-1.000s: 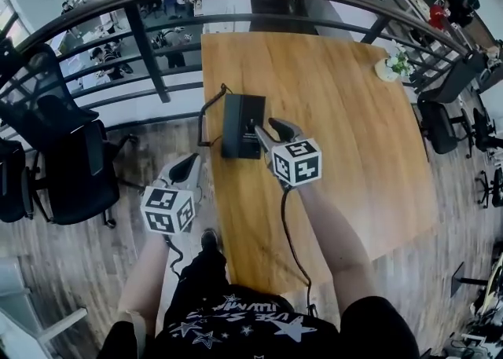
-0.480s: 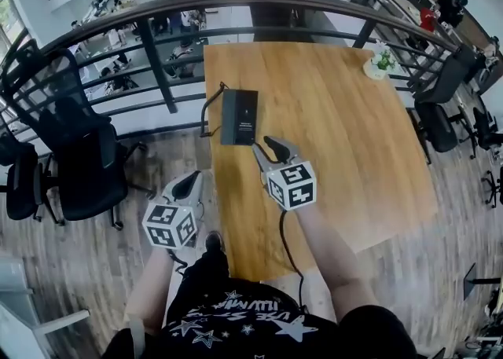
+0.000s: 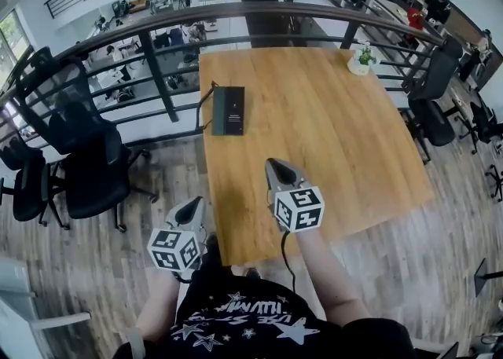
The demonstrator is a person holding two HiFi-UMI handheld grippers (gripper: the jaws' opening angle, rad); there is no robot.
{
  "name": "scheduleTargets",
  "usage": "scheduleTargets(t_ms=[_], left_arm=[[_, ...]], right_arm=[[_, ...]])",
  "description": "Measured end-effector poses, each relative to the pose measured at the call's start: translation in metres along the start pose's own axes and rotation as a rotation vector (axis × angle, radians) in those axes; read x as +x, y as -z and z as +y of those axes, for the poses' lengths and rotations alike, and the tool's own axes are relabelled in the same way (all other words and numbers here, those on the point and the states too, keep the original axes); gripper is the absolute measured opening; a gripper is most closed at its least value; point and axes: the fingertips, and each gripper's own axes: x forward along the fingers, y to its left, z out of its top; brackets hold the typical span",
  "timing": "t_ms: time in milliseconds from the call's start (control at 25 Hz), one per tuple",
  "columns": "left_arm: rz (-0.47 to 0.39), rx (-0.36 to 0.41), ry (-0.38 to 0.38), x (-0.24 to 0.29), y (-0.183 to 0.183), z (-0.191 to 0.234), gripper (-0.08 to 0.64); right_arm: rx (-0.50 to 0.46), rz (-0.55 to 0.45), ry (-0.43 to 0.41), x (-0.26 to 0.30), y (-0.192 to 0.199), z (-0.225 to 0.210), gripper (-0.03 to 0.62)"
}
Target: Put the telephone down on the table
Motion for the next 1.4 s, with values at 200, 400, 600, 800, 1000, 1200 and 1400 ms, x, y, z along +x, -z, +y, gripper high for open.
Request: scheduleTargets(t_ms=[200,400,600,800,1000,1200,1400], left_arm=[[0.027,-0.028,-0.009,-0.027,0.038,-0.03,0.002],[0.05,0.029,0.033,-0.036,0.059,-0.053,0.002],[0.058,0.058,0.123,-0.027,0.067,-0.065,0.0],[0.076,0.08,0.218,-0.048,0.069,-0.074,0.002],[0.094,0.058,0.201,-0.094,0.082,-0.04,0.002],[0.094,0.003,0.155,-0.132,0.096,-0.007,0.001],[0.078,0.028,0.182,-0.162,0.094,-0.007,0.001]], right_arm=[[-0.093,0.017,-0.015,-0.042,0.032,0.014,0.0],[-0.068,0.054,-0.025,-0.071,0.066,0.016,-0.002],[-0.046,0.08,-0.028,-0.093,0.087,0.019,-0.002],[-0.027,0.123,-0.015,-0.109,0.105,0.044,-0.002],[-0.047,0.141,-0.03,-0.101,0.105,0.096,-0.002],[-0.064,0.111,-0.054,-0.108,0.096,0.144,-0.002],[-0.061,0.111,-0.019,-0.128,0.097,0.17,-0.002]])
